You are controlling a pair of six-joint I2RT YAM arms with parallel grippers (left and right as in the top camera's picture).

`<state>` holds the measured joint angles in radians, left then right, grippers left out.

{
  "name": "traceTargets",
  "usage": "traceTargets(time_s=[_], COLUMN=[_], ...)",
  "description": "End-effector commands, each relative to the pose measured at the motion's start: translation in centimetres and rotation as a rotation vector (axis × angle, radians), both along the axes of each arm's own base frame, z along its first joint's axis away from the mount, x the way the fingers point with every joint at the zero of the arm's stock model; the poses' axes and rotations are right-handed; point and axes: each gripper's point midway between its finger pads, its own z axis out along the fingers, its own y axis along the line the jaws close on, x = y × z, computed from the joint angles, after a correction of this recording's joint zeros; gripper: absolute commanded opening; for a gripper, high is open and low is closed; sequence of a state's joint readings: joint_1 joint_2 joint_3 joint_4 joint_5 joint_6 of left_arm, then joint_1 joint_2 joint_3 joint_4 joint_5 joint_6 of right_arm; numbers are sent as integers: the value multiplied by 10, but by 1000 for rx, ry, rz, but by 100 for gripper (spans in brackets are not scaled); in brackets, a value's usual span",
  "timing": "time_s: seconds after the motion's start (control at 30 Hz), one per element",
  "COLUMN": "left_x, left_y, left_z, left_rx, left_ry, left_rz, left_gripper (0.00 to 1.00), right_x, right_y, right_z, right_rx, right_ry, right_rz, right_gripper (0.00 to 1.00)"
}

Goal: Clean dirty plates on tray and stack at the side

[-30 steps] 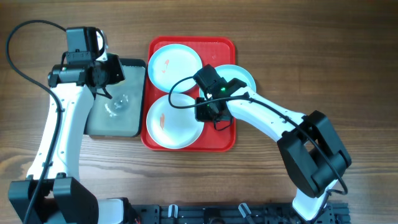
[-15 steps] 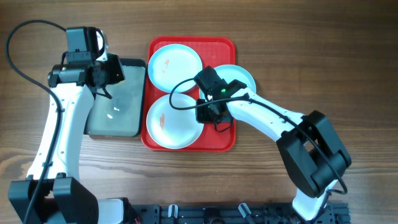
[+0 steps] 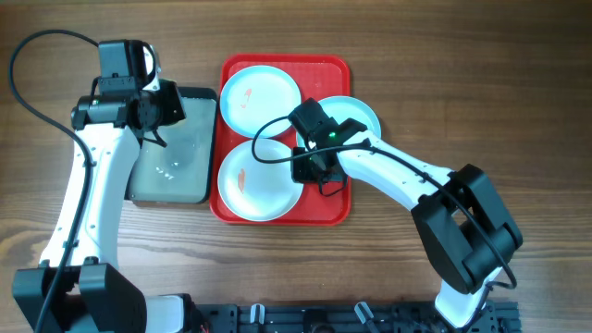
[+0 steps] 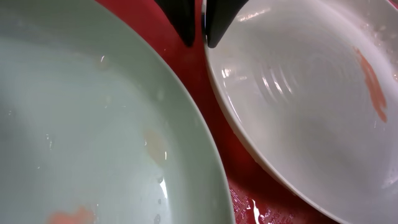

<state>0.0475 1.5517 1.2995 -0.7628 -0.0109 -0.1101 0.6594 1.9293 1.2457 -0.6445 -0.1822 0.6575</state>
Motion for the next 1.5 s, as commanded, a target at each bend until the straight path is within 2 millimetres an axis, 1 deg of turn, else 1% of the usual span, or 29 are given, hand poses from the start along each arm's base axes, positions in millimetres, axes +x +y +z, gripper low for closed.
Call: traceTargets(time_s=[0.0,0.27,0.3,0.37,0.73,0.83,0.87,0.9,0.97,1.07,1.13,1.17,1.23,1.3,1.43,1.47], left_x=[-2,-2,-2,-2,-3,-4,-4,-4,-3,-3,-4,-4,-4,-5,-5,-5], left_y=[0,0,0,0,0,-4,-5,-5,-5,-5,-5,-5,-5,-5,-5,-5], left_z=[1,1,1,1,1,0,0,0,0,0,0,0,0,-1,-1,-1], left_rx=[7,7,7,7,6,-13,-19,-19,-19,-19,-19,-19,-19,-19,-19,-19], left_ry=[-2,-2,-2,-2,0,4,4,4,3,3,4,4,8,10,9,9], left_rz=[3,3,3,3,2,-9,-13,-13,-13,-13,-13,-13,-13,-13,-13,-13], left_gripper=[4,4,4,4,4,4,4,4,4,4,4,4,4,4,4,4], right_x=[-2,-2,-2,-2,-1,-1,-1,-1,-2,-2,-2,-2,-2,-2,-2,-2], right_y=[2,3,3,3,4,4,4,4,3,3,3,3,3,3,3,3], right_z=[5,0,0,0,0,0,0,0,0,0,0,0,0,0,0,0], right_rx=[10,8,7,8,12,12,11,10,9,8,8,8,8,9,8,8], right_ry=[-17,-6,-6,-7,-12,-11,-11,-10,-8,-7,-7,-7,-7,-7,-7,-7], right_rz=[7,9,9,9,9,9,9,9,9,10,10,10,10,10,10,10], right_gripper=[9,10,9,4,4,4,11,19,22,23,22,17,15,11,10,12])
